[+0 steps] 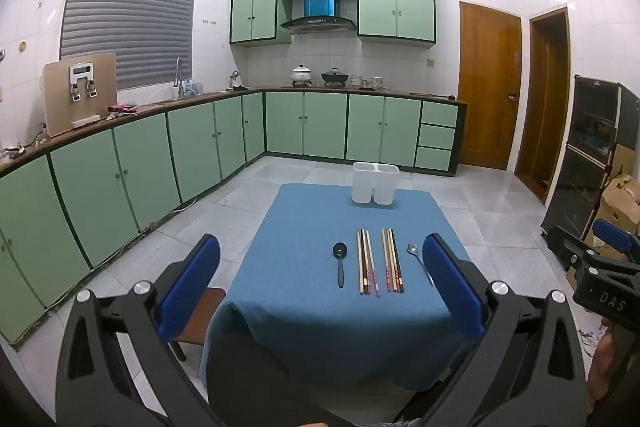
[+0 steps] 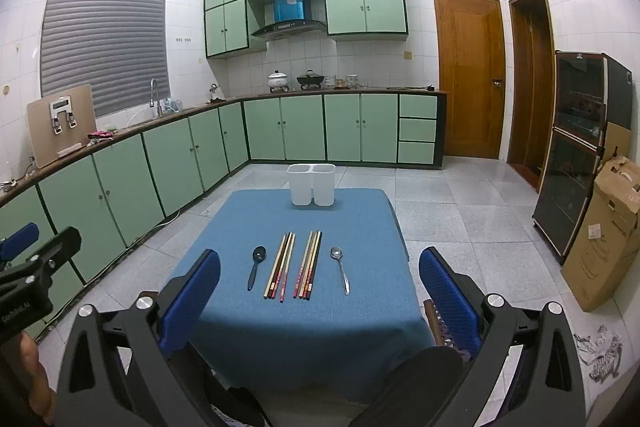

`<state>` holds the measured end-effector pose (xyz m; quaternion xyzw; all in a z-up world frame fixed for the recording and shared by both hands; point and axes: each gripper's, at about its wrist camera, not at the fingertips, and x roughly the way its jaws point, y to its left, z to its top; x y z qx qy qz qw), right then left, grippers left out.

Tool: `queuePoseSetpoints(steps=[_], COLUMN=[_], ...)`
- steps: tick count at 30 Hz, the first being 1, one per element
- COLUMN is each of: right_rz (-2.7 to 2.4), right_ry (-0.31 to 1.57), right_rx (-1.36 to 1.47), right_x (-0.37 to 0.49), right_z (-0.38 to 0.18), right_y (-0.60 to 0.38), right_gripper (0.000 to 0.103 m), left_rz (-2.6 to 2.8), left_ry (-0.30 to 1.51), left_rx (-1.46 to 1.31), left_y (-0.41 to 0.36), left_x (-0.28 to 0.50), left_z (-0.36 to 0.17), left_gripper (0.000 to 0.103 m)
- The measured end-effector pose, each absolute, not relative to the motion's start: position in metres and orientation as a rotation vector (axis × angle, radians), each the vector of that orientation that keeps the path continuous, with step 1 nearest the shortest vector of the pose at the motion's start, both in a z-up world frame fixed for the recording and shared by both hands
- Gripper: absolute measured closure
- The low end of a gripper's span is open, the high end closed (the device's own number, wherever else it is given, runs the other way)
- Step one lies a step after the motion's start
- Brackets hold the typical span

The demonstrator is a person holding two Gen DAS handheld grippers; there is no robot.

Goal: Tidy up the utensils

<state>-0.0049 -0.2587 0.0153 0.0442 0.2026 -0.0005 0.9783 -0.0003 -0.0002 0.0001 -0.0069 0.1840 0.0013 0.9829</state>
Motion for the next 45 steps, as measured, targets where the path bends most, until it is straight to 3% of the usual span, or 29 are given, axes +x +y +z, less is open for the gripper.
queuePoseSetpoints(steps=[45], right_rz=[0.003], right_ry=[0.404], right_rx=[0.076], right_x=[-0.006], right_z=[0.014], right_y=[-0.262], right_gripper=[0.006], left_rz=[0.018], left_ry=[0.372], left_rx=[-0.01], left_y=[-0.001], left_x=[-0.002], left_z=[0.0], left_gripper=[0.005])
